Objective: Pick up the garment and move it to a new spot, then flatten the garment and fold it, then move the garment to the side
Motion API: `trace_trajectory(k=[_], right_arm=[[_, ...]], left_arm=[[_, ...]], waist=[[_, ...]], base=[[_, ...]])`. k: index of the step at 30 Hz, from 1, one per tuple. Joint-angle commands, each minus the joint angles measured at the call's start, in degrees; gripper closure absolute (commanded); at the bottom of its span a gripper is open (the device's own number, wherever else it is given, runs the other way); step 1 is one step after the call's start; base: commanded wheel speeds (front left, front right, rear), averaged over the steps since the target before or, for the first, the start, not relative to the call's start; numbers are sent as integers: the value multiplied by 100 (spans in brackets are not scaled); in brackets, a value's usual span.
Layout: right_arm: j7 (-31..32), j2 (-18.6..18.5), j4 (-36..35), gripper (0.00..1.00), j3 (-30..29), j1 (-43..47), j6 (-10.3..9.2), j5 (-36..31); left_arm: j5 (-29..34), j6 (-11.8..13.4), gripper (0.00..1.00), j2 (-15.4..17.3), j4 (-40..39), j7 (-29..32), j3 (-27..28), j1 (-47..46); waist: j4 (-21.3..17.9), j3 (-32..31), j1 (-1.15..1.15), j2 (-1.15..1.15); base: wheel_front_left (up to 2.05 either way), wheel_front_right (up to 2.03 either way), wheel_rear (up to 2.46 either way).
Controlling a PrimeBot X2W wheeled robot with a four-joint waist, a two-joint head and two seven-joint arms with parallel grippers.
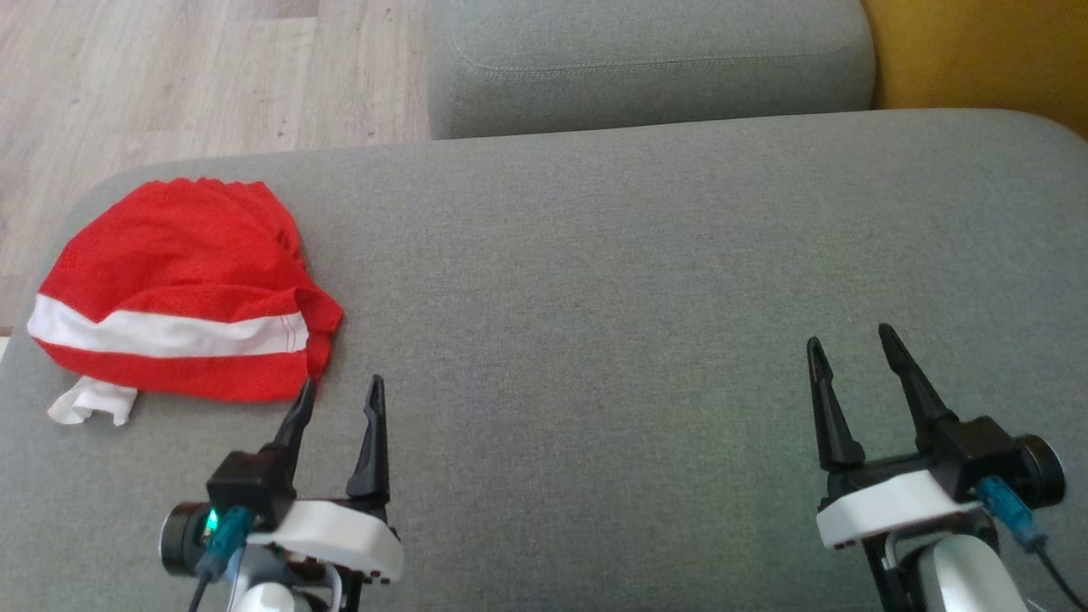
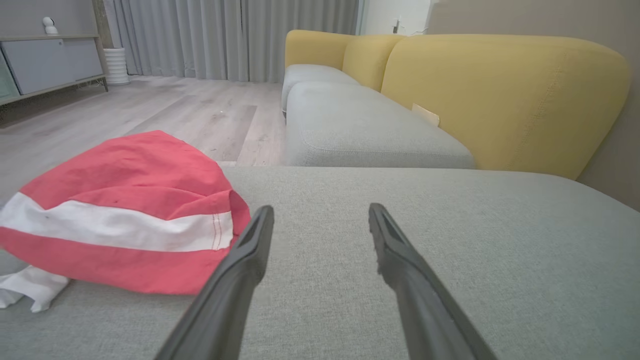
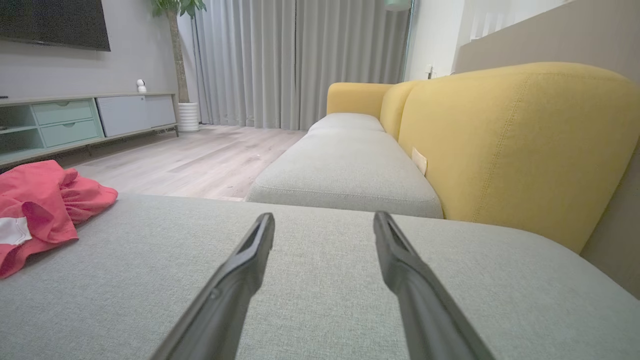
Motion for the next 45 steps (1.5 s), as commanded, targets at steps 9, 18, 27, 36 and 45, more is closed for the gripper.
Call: trace_trajectory(k=[9,18,27,36,45], right_arm=[[-249,-49,-337,0,186,-143,-4,324],[-379,-52,208,0,169,-104,-4,1194],[-379,-52,594,0,233,-211,-4,1380],[-379,-52,717,0,235,-256,-4,1435],[-379,-52,789,0,260,-265,-4,1489]], left_arm=[[10,-149,0,-170,-456,-244,468,-181],[-179,-866,0,-331,-515,-373,903,45],[-471,-885,0,-338,-323,-373,897,58],[-465,-834,0,-339,-293,-373,853,35],[-487,-826,0,-340,-272,-373,824,27]], waist=[[37,-7,0,0],[42,-50,0,0],[39,-62,0,0],[54,-72,0,0],[93,-75,0,0]], base=[[0,0,0],[0,0,0],[0,0,0],[0,0,0],[0,0,0]])
